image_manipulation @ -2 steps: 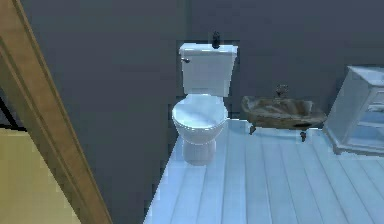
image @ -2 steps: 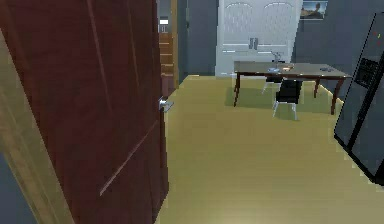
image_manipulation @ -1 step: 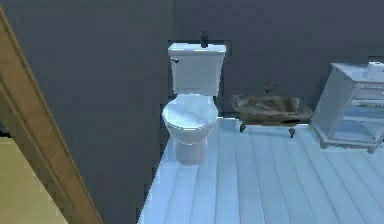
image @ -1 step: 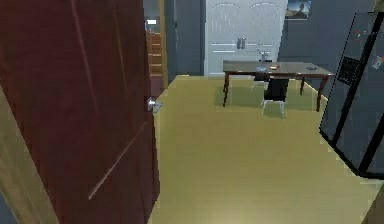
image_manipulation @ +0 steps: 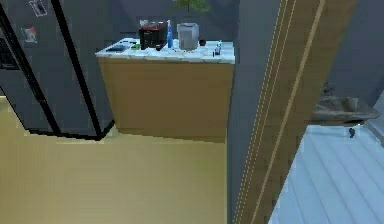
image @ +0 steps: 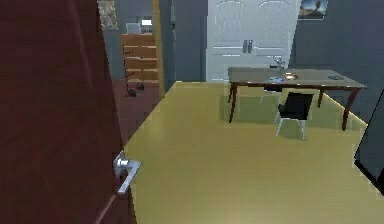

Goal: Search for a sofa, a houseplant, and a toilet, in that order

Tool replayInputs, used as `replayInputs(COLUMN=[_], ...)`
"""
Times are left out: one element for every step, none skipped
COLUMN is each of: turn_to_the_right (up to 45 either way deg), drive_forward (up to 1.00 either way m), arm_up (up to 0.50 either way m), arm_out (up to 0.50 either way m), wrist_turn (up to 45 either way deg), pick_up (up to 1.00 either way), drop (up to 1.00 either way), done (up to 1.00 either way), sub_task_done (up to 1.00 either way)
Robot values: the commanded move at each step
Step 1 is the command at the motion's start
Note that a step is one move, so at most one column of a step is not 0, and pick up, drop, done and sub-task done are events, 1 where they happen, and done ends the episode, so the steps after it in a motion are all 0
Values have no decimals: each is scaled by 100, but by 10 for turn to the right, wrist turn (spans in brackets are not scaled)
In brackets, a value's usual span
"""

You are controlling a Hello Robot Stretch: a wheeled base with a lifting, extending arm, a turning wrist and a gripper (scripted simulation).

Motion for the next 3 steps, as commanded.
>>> replayInputs(turn_to_the_right=[60, 0, -300], drive_forward=[0, 85, 0], arm_up=[0, 0, 0], arm_out=[0, 0, 0], wrist_turn=[0, 0, 0], pick_up=[0, 0, 0], drop=[0, 0, 0], done=[0, 0, 0], sub_task_done=[0, 0, 0])
